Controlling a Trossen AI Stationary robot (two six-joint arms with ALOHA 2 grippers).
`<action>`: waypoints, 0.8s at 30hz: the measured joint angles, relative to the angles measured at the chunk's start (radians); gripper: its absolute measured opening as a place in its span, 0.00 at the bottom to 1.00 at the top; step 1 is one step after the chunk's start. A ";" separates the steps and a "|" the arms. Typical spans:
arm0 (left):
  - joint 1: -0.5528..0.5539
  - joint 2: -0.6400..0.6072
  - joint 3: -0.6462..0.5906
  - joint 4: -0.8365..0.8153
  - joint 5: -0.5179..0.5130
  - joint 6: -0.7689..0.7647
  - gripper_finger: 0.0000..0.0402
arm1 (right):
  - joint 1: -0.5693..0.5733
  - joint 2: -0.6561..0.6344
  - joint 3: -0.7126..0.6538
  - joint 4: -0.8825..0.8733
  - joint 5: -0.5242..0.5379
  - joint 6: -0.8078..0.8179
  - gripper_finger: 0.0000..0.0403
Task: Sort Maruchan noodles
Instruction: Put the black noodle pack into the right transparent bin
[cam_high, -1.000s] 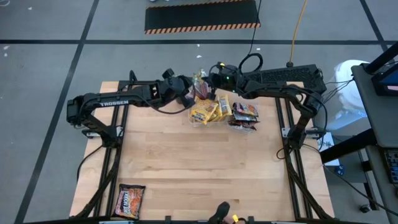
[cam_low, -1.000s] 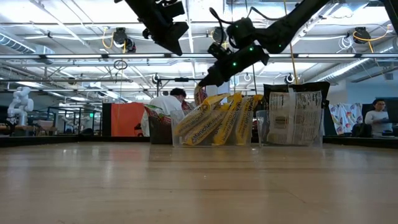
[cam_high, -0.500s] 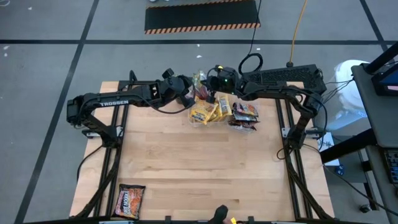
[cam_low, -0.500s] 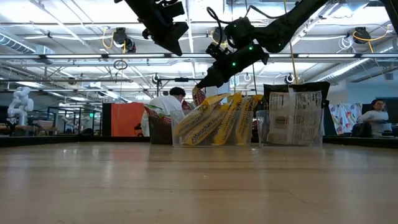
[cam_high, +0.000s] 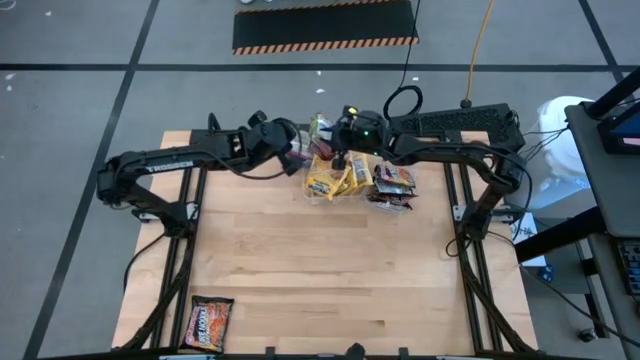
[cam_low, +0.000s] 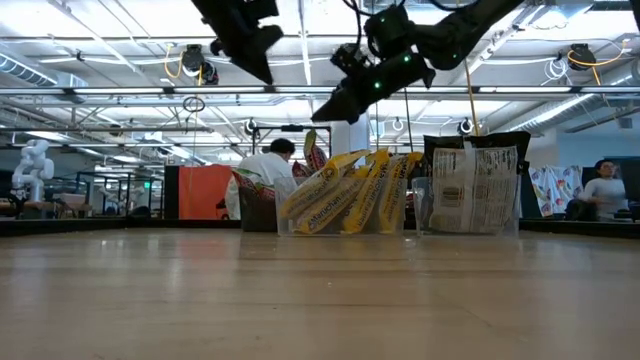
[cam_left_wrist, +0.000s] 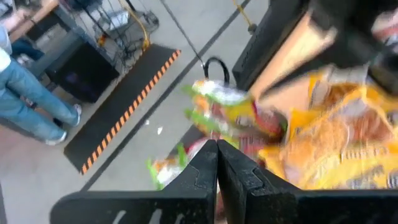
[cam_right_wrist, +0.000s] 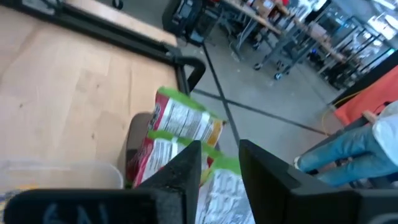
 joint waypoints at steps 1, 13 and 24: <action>0.000 -0.016 0.000 -0.033 0.000 -0.008 0.04 | 0.003 -0.010 0.000 0.000 0.000 0.000 0.26; -0.068 -0.236 0.000 -0.579 0.241 -0.257 0.04 | 0.087 -0.254 0.001 -0.182 0.001 -0.087 0.26; -0.232 -0.295 0.000 -0.862 0.535 -0.512 0.01 | 0.231 -0.554 0.000 -0.412 0.000 -0.030 0.25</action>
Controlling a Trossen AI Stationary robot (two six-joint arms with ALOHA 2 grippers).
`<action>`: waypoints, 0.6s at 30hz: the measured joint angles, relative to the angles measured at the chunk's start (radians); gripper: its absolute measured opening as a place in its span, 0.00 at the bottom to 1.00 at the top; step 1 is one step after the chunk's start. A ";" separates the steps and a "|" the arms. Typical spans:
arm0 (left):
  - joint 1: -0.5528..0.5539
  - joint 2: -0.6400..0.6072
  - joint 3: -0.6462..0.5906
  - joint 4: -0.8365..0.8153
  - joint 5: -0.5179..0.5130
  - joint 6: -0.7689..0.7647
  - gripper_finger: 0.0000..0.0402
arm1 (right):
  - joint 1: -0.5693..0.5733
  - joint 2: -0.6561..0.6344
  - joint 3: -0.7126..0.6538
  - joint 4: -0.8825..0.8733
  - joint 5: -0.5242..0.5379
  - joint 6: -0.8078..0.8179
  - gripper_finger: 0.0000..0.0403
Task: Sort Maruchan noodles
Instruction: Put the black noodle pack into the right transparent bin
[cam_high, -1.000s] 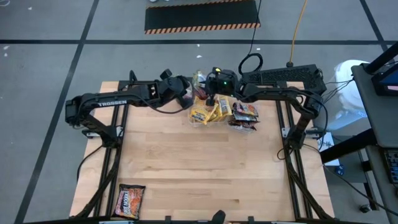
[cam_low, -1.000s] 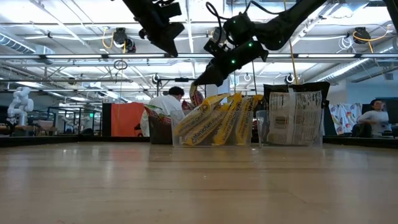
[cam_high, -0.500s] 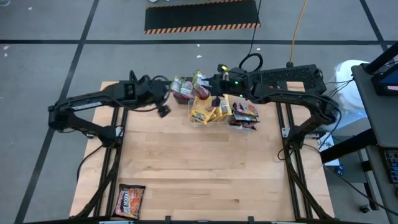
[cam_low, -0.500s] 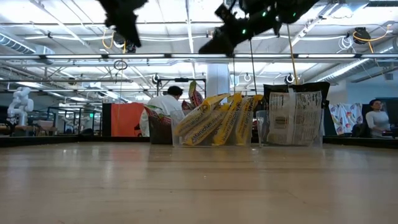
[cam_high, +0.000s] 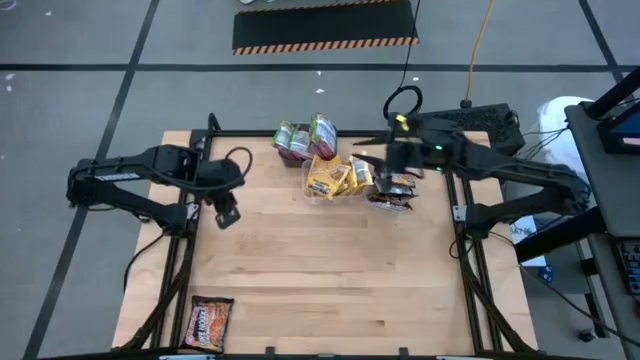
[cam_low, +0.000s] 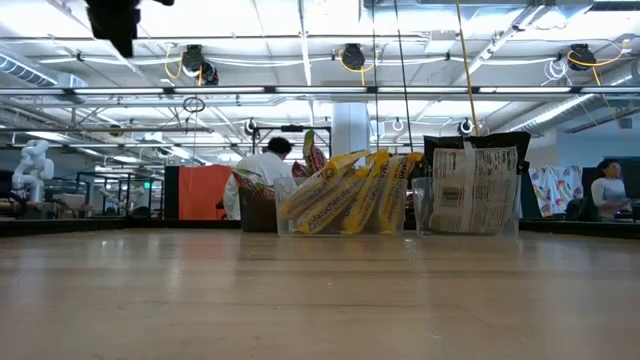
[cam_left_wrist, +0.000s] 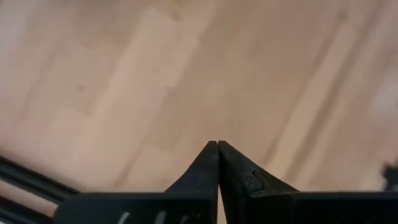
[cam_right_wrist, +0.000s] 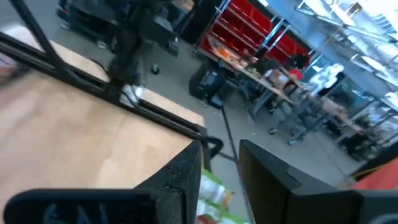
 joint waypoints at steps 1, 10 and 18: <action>-0.020 0.001 0.000 -0.002 0.014 -0.001 0.01 | 0.012 -0.025 0.002 -0.010 0.000 0.019 0.25; -0.163 0.021 -0.001 0.006 0.062 -0.187 0.07 | 0.123 -0.151 0.001 -0.166 0.009 0.105 0.25; -0.257 0.088 -0.102 0.009 0.124 -0.300 0.19 | 0.214 -0.150 0.000 -0.229 0.183 0.094 0.25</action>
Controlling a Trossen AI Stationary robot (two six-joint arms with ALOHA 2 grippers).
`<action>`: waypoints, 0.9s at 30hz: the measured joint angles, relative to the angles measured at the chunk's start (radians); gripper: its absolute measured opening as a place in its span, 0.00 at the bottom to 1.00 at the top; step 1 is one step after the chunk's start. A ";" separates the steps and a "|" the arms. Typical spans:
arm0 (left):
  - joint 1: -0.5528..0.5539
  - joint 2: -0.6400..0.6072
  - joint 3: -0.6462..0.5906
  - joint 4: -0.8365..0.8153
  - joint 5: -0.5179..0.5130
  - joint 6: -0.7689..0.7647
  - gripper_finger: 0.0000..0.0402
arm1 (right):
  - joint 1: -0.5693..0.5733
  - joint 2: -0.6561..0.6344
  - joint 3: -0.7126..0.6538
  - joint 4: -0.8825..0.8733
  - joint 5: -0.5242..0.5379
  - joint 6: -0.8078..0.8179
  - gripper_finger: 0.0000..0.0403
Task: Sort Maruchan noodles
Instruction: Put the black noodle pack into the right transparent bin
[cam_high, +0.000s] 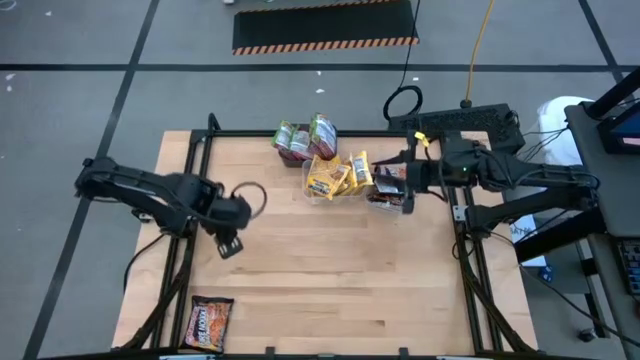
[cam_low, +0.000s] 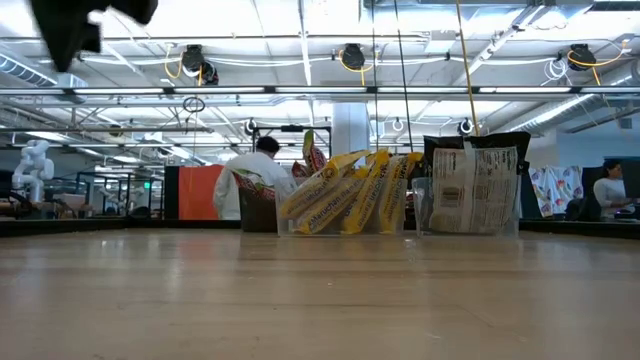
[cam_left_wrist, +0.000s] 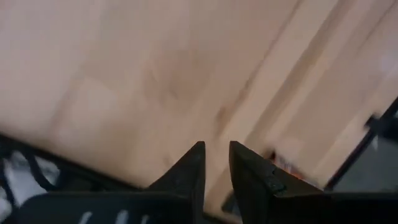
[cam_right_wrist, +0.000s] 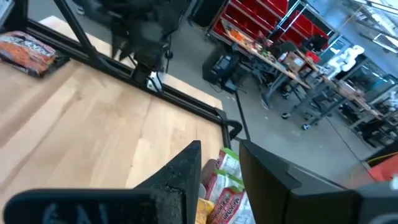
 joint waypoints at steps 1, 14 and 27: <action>-0.013 0.008 -0.027 0.004 0.030 -0.011 0.20 | 0.008 0.001 0.000 -0.002 0.013 -0.003 0.25; -0.210 0.026 -0.434 0.510 0.372 -0.233 0.21 | 0.050 0.001 0.000 -0.001 0.032 -0.009 0.25; -0.380 0.026 -0.608 0.806 0.316 -0.335 0.21 | 0.049 0.001 0.000 -0.001 0.032 -0.008 0.25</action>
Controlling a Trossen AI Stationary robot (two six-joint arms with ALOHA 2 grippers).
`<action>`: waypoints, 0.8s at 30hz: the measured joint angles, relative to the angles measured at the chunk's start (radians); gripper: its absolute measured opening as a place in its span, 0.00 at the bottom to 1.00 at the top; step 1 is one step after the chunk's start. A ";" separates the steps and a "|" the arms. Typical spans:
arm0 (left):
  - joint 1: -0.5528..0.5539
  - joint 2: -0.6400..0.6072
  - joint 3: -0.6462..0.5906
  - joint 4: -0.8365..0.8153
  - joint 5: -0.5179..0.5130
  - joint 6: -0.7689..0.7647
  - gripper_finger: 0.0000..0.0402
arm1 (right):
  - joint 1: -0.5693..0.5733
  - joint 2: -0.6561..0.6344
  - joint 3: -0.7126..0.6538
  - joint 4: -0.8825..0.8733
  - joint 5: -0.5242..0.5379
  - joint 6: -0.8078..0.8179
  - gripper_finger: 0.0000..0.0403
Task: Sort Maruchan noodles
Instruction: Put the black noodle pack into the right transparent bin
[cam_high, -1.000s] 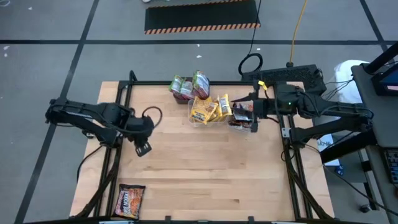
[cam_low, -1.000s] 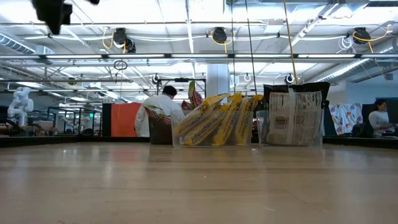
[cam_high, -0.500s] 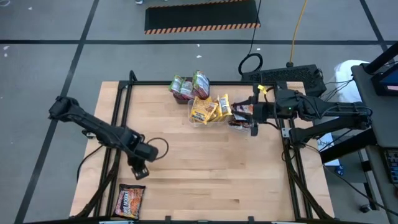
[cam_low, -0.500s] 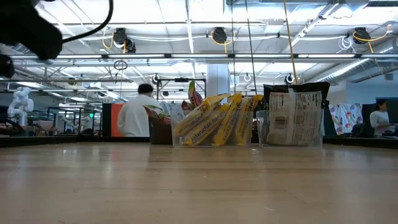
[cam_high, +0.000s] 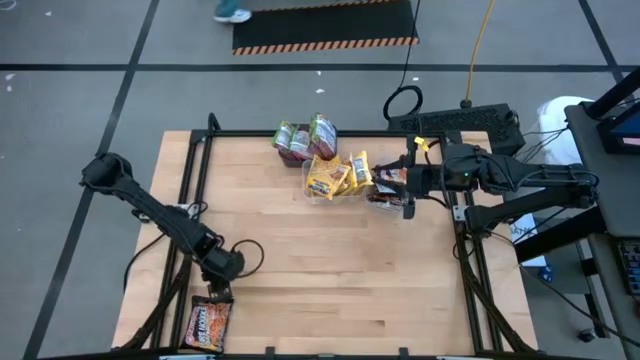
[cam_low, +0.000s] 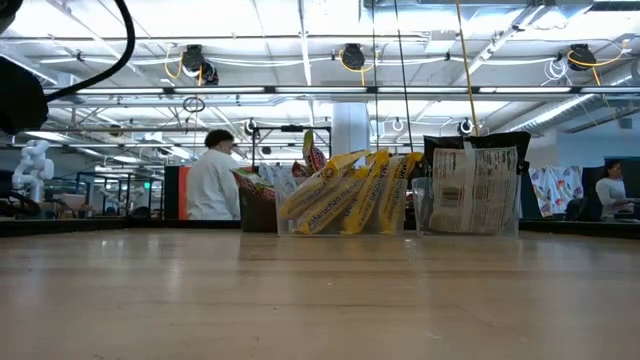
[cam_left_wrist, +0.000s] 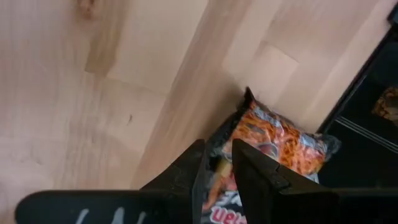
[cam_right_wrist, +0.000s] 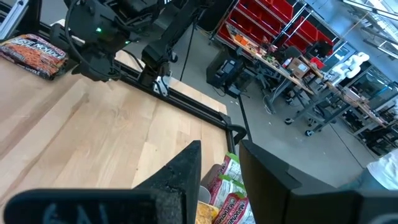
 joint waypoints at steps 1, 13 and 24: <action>-0.003 0.000 -0.009 0.013 -0.005 -0.001 0.21 | 0.000 0.000 0.000 0.000 0.000 0.000 0.25; -0.011 0.010 -0.052 0.121 -0.015 0.003 0.21 | 0.000 0.000 0.000 0.000 0.000 0.000 0.25; -0.044 0.194 -0.050 0.249 0.071 0.062 0.21 | 0.000 0.000 0.000 0.002 0.000 -0.037 0.25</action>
